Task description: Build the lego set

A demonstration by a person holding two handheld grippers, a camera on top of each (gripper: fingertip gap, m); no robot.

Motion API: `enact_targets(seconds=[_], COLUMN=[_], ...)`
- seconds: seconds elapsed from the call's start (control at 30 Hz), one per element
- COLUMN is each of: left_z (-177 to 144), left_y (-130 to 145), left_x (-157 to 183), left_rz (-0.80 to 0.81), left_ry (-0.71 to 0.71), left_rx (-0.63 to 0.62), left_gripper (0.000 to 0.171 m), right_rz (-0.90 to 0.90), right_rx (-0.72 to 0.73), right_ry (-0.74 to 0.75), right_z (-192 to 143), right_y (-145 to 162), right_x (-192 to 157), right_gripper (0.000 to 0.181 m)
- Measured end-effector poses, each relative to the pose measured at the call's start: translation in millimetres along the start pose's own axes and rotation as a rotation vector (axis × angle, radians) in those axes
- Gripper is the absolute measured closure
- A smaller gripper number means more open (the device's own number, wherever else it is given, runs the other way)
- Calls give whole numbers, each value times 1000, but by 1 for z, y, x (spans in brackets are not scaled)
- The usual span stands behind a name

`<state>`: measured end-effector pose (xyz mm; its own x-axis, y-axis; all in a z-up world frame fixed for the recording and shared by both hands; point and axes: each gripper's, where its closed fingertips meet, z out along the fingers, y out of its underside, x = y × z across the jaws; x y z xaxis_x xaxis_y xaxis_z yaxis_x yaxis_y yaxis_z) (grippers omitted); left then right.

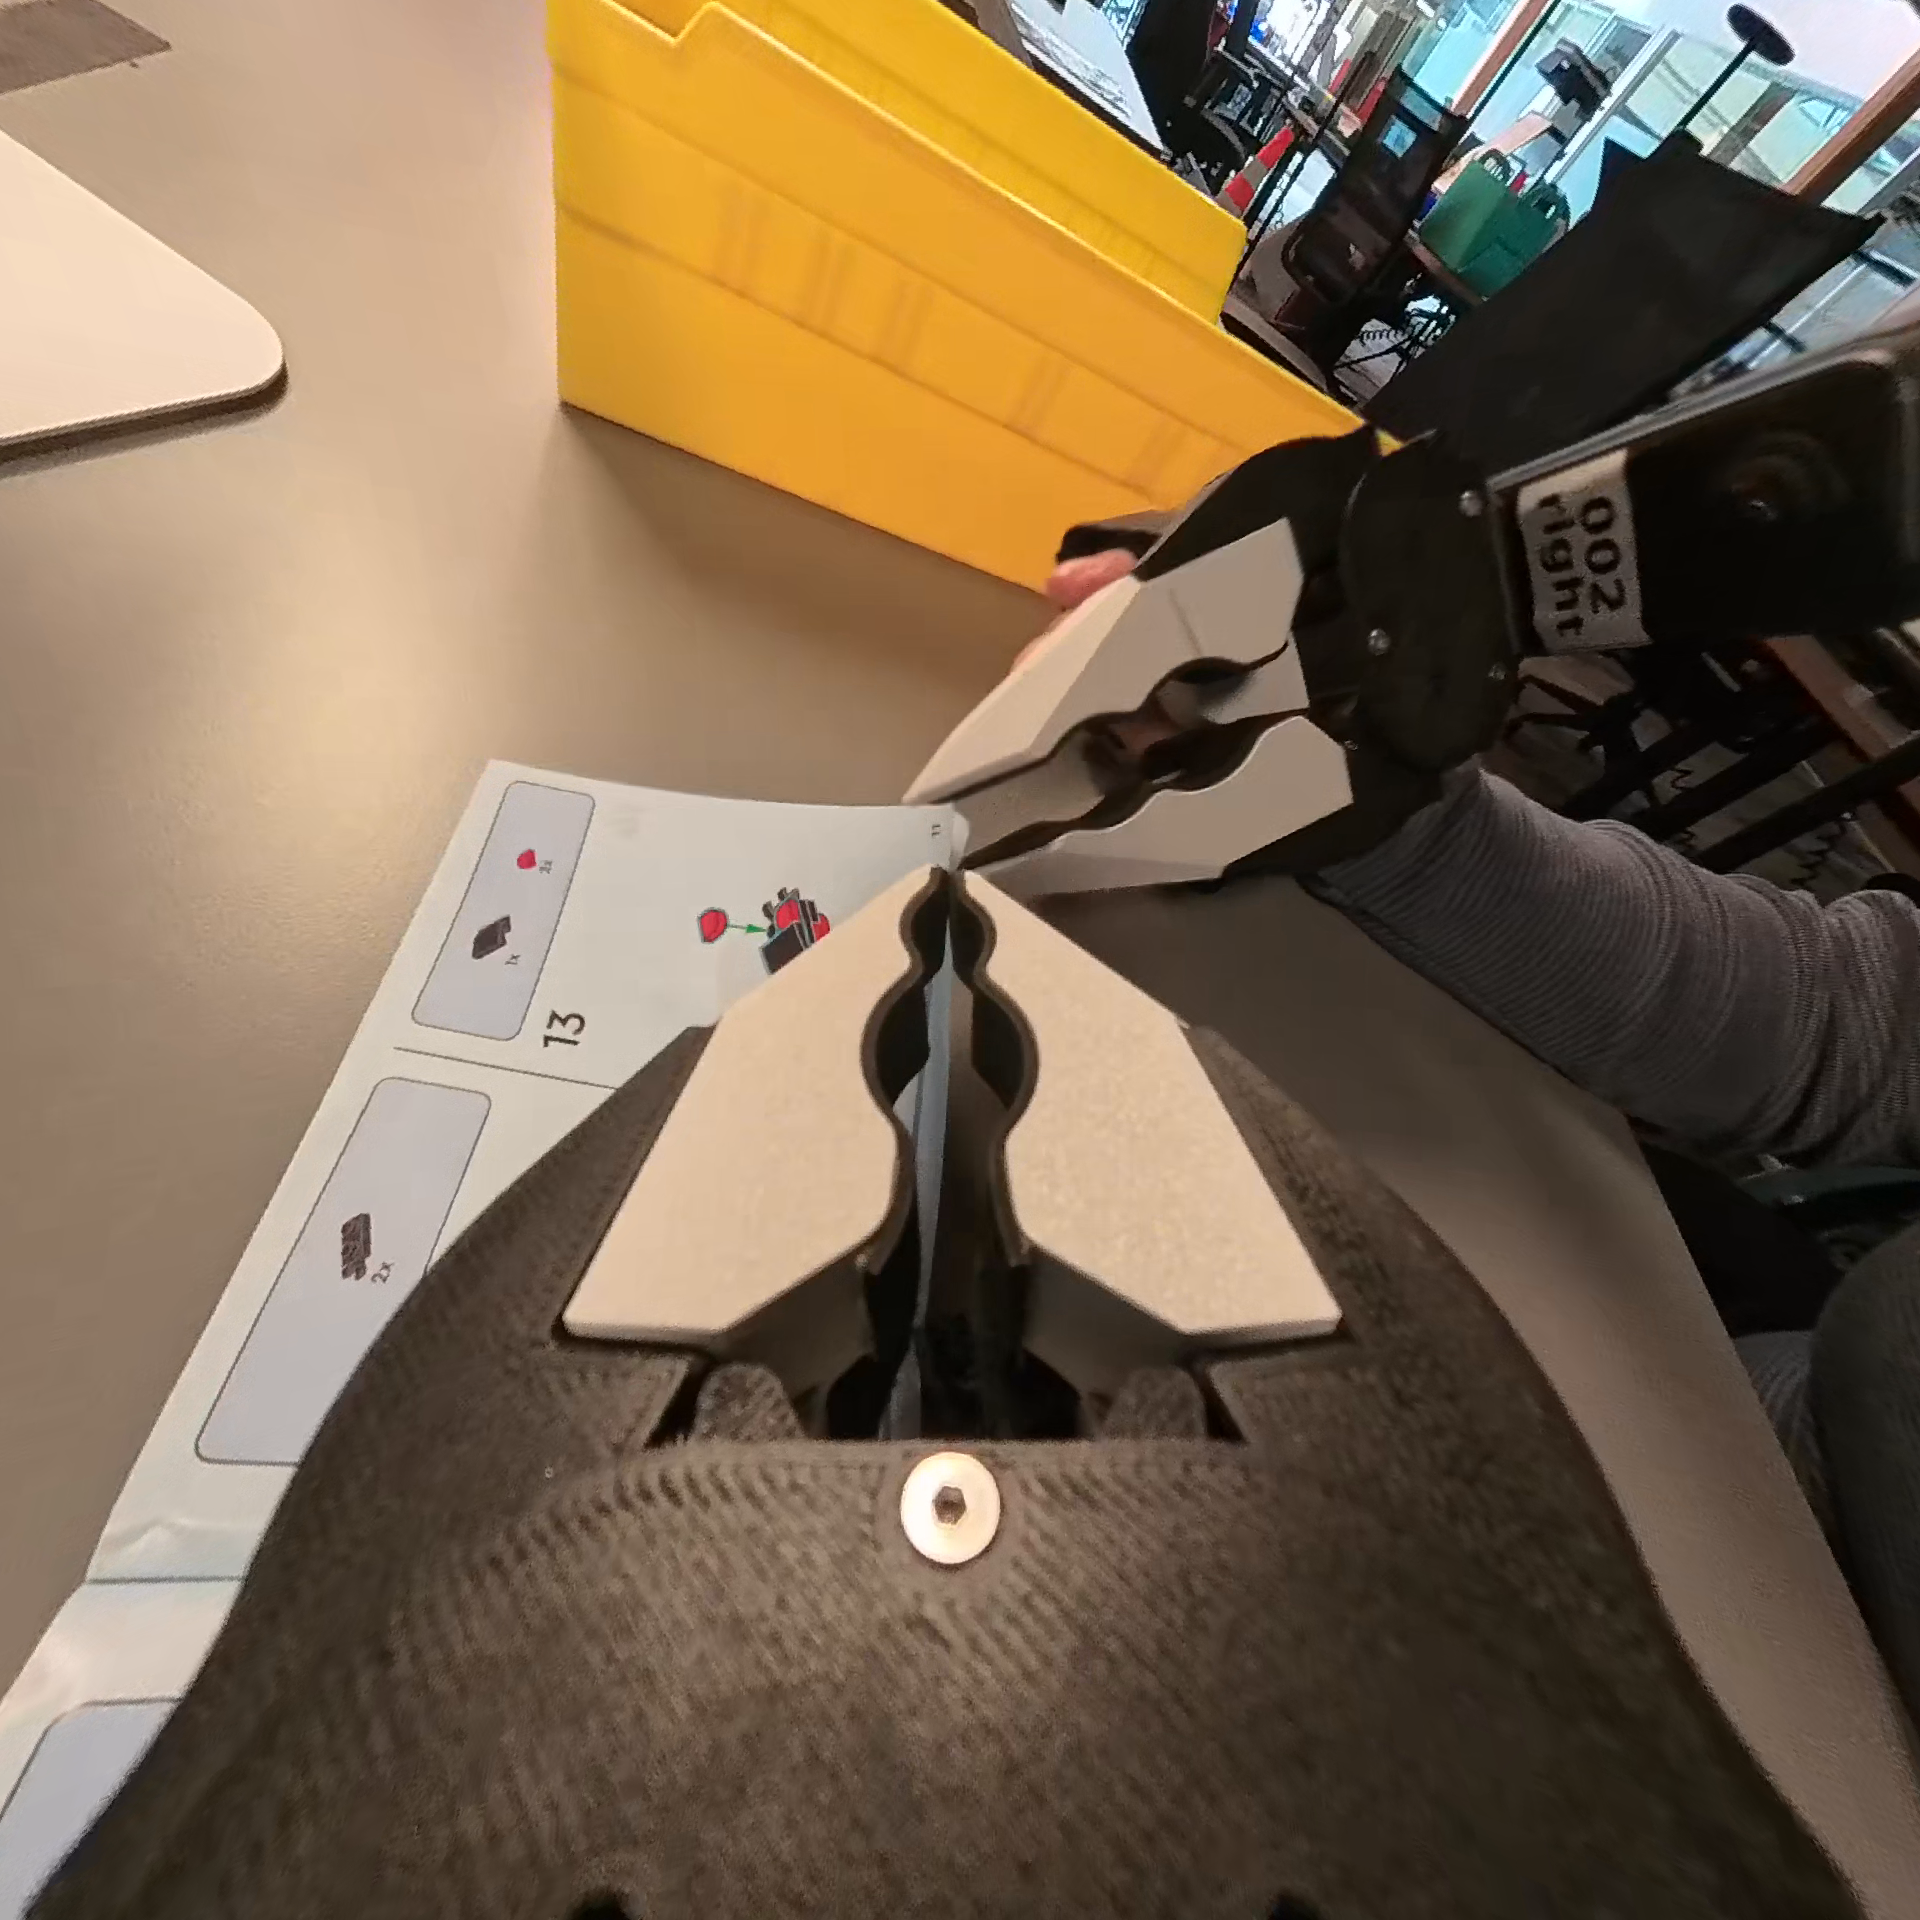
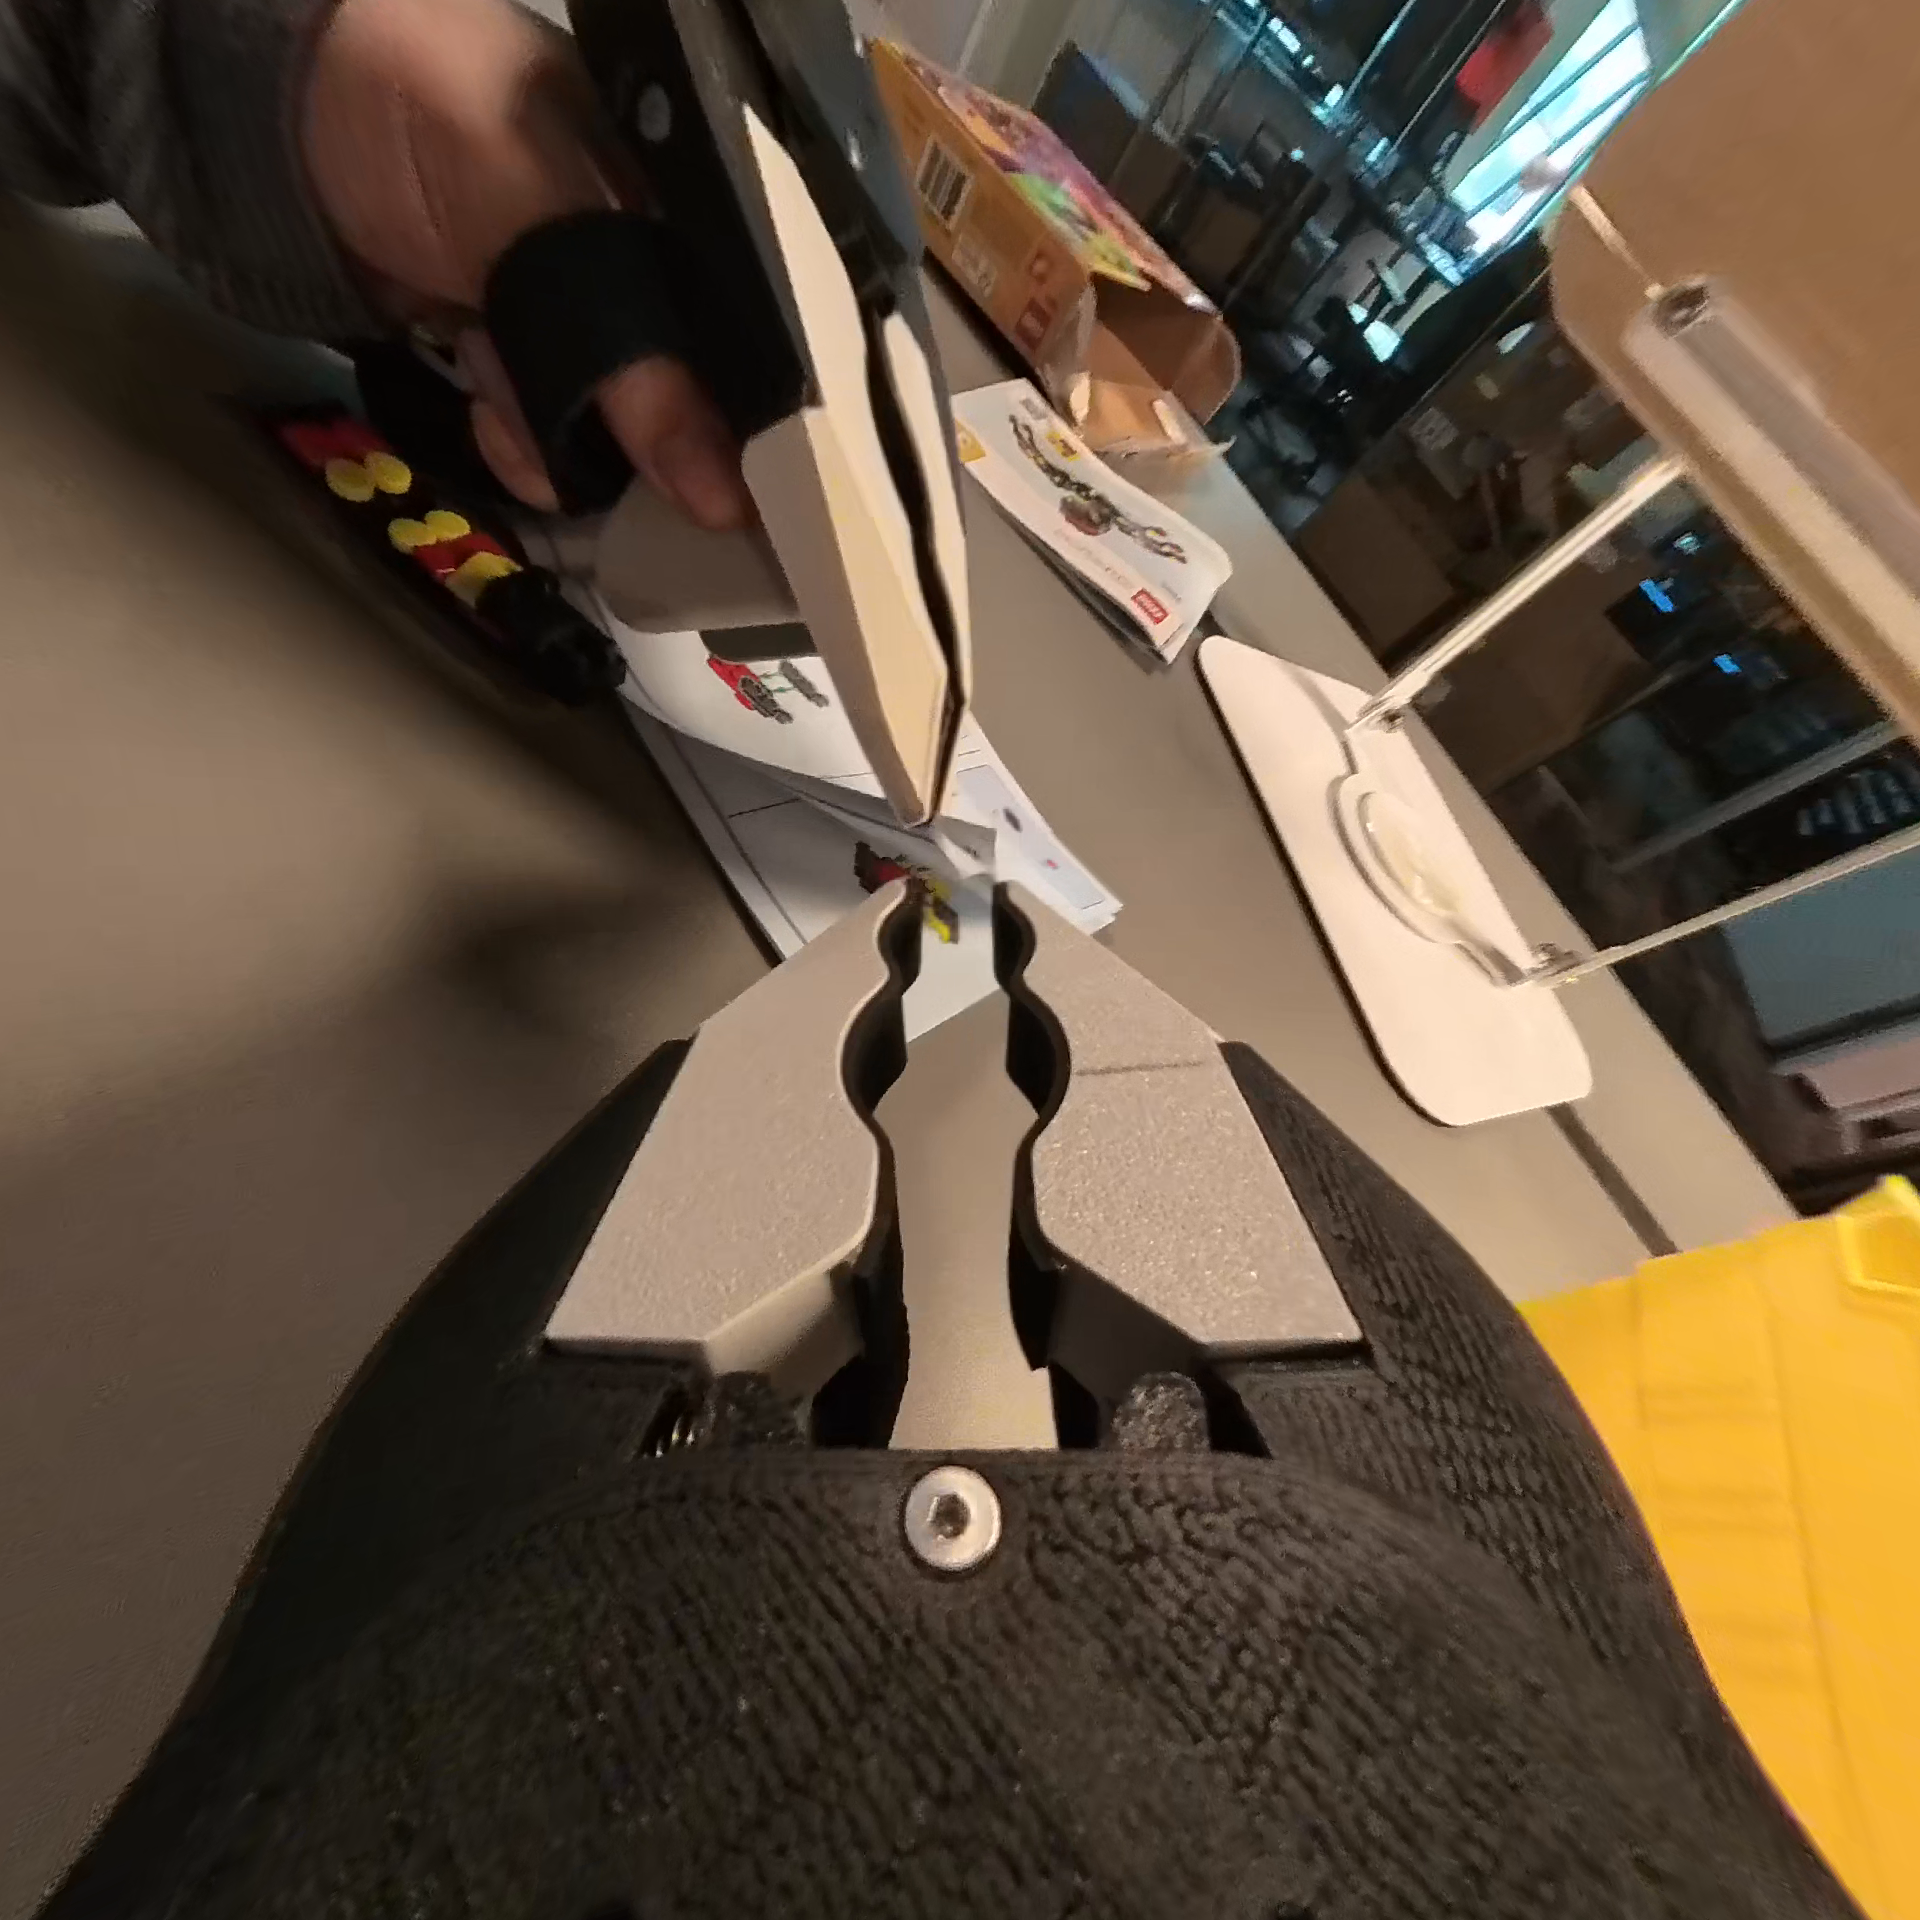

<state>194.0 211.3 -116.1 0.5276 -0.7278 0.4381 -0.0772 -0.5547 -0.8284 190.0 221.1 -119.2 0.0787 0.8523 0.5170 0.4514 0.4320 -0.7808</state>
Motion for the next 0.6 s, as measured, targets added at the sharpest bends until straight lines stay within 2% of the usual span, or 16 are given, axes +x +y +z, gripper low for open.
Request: enact_targets(seconds=[0.13,0.33,0.6], left_z=[0,0,-1], left_y=[0,2,0], left_x=[0,-1,-3], left_rz=[-5,-6,-33], left_ry=[1,-2,-3], left_rx=[-2,-10,4], left_gripper=[171,171,171], right_rz=[-74,-130,-134], right_rx=[17,-8,-16], right_ry=[47,53,49], right_z=[-2,-1,-1], right_y=[-6,-4,-4], right_x=[3,1,0], right_gripper=[169,177,181])
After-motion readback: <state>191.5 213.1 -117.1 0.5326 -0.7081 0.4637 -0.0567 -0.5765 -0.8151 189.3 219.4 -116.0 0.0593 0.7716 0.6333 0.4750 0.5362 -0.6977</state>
